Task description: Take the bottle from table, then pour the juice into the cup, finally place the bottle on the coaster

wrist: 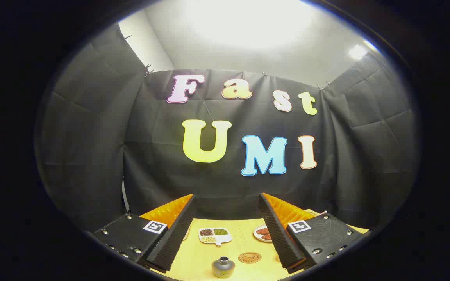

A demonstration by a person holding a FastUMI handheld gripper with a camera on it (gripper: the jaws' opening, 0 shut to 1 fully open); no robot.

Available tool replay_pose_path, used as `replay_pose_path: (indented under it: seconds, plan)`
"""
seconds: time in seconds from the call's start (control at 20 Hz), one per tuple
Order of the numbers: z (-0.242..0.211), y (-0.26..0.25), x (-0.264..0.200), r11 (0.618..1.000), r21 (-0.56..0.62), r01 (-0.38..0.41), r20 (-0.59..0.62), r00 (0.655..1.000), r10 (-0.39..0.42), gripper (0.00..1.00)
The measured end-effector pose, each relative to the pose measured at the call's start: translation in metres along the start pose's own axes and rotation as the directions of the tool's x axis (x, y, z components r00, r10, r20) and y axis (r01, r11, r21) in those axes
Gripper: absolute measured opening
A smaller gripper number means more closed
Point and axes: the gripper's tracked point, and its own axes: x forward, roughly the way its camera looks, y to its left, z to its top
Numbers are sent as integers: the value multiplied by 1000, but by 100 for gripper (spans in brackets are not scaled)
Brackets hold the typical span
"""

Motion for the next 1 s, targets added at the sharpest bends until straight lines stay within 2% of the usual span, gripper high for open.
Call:
replay_pose_path:
  seconds: [0.7, 1.0]
  plan:
    - [-10, -1, 1, 1000, 18, -14, 3, 1000, 14, 98]
    - [-55, 4, 5, 998, 39, -41, 25, 999, 40, 98]
